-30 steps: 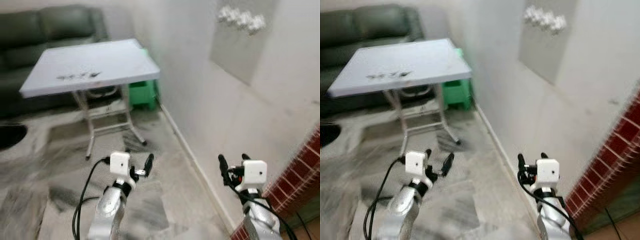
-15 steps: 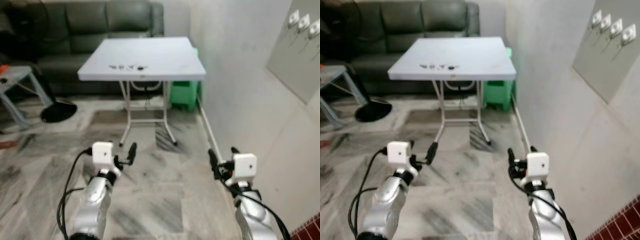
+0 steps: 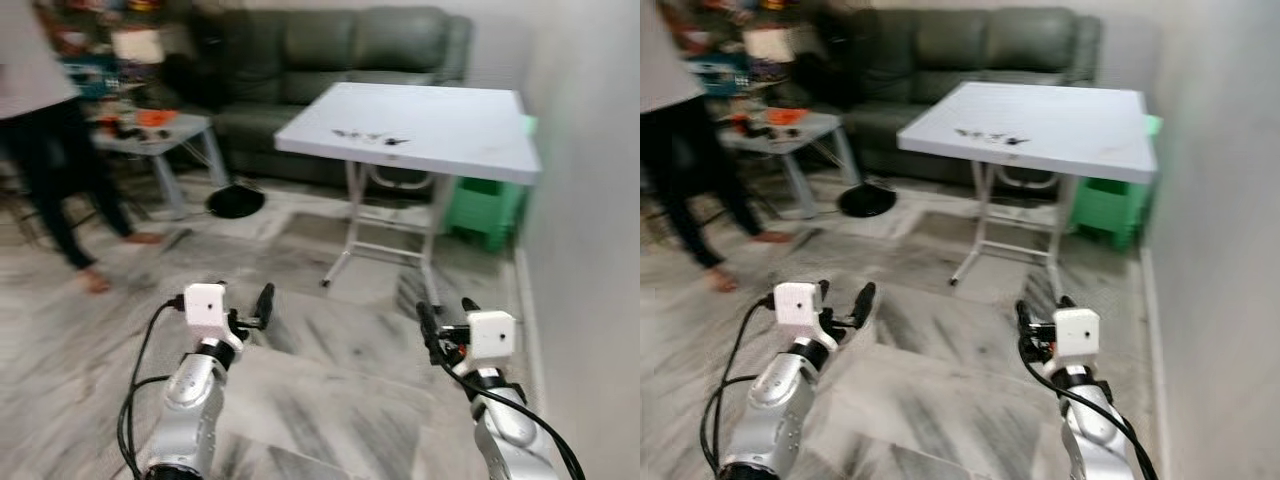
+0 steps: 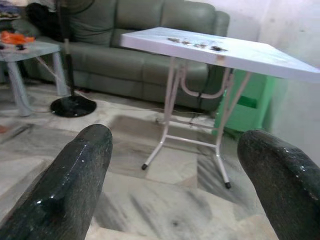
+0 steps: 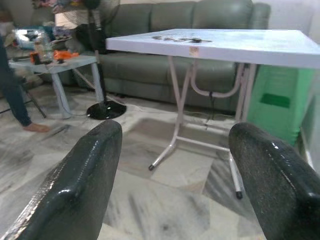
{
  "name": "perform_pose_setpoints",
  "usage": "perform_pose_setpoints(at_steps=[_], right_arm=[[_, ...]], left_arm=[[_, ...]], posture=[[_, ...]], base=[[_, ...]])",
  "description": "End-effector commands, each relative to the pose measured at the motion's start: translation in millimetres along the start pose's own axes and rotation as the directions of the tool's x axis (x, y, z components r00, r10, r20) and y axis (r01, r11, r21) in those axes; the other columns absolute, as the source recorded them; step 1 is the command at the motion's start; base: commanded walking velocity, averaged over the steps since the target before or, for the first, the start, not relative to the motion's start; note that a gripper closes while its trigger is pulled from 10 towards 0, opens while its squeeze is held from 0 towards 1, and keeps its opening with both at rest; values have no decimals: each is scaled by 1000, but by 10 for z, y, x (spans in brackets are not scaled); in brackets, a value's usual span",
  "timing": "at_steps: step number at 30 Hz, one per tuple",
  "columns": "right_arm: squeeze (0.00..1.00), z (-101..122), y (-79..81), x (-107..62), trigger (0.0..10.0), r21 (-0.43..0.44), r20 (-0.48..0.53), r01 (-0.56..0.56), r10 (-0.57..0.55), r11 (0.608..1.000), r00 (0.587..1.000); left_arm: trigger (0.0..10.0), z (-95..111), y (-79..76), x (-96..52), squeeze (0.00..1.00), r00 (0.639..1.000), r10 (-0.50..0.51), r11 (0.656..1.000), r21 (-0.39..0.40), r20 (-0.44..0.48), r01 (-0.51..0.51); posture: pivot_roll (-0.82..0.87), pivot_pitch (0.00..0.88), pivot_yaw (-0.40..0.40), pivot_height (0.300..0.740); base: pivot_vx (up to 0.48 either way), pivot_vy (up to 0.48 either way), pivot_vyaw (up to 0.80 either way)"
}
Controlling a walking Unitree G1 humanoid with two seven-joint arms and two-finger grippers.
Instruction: Hang keys on a hook
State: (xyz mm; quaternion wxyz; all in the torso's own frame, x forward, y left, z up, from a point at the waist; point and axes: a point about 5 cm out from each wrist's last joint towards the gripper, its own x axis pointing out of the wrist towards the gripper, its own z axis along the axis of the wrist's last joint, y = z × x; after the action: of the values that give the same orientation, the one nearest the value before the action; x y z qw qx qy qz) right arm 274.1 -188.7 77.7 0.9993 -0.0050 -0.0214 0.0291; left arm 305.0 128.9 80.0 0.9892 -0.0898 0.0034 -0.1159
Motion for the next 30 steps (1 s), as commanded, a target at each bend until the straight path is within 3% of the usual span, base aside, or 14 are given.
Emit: perform_pose_setpoints(at_steps=[1,8,30], right_arm=[[0,60,28,28,10000,22,26,-11,10,1000,1000],[0,54,27,13,10000,25,25,-10,9,1000,1000],[0,64,19,-3,10000,34,35,-4,3,999,999]], left_arm=[[10000,69,40,19,0,1000,3,1000,26,18,-4],[10000,66,38,18,0,1000,-1,999,34,18,0],[10000,86,18,46,0,1000,-8,999,32,20,7]], posture=[[-44,0,11,740],[-44,0,11,740],[-49,0,15,740]], base=[[0,0,0],[196,0,0],[406,0,0]])
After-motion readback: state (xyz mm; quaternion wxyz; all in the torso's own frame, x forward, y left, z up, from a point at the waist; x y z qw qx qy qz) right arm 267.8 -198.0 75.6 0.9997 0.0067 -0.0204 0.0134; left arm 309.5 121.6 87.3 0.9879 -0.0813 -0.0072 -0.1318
